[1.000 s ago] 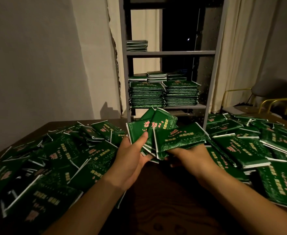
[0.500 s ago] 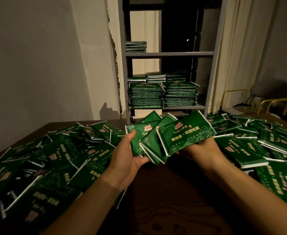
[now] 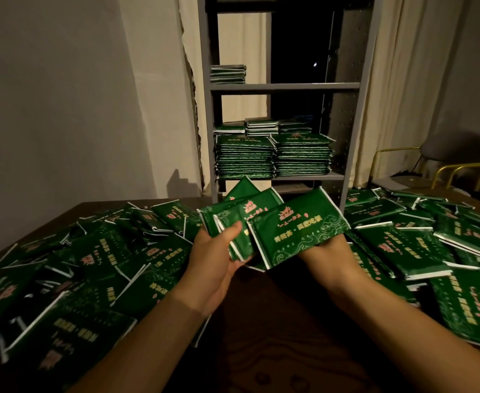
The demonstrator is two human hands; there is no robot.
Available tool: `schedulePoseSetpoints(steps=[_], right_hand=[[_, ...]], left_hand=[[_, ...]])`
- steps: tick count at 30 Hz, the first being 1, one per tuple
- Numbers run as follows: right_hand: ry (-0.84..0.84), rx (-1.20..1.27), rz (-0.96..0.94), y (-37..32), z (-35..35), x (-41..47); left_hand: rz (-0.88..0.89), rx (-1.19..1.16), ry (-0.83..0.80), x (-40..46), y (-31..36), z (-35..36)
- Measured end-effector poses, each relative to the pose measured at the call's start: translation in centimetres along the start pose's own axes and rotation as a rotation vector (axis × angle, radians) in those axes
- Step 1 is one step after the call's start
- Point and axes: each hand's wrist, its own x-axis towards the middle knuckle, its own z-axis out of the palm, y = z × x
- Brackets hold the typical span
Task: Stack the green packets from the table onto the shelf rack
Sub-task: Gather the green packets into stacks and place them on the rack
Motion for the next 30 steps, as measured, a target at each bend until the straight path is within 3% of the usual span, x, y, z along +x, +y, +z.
schedulePoseSetpoints(steps=[4,8,11,13,17,21,24,26,30], right_hand=[[-0.070,-0.084,-0.079,-0.3,-0.4,0.1],[-0.109,-0.132,-0.179,-0.2,0.6,-0.6],[-0.346,-0.179,-0.073,-1.4,-0.5,-0.5],[-0.408,-0.139,-0.018,-2.2,-2.1,-0.2],[-0.399,0.115,0.041,-2.2,-3.2,0.1],[-0.363,-0.046,-0.088,-1.2,-2.8,0.4],[-0.366,-0.160,-0.089,-0.7,-3.0,0.4],[-0.392,-0.244,-0.058,-0.5,-2.7,0.1],[-0.291,-0.258,-0.111,-0.5,-2.3,0.1]], left_hand=[[-0.044,-0.035,-0.045,-0.3,0.3,-0.2],[-0.007,0.171,-0.124,-1.1,-0.6,0.9],[0.054,0.139,-0.032,-0.4,-0.2,0.4],[0.048,0.137,0.004,0.0,0.4,-0.4],[-0.055,0.182,-0.134,-0.4,0.7,-0.5],[0.069,0.458,-0.114,-0.6,0.4,-0.4],[0.180,0.479,-0.125,-0.5,0.4,-0.9],[0.200,0.532,-0.132,-0.8,0.4,-0.9],[0.185,0.599,-0.152,-0.7,-0.4,-0.7]])
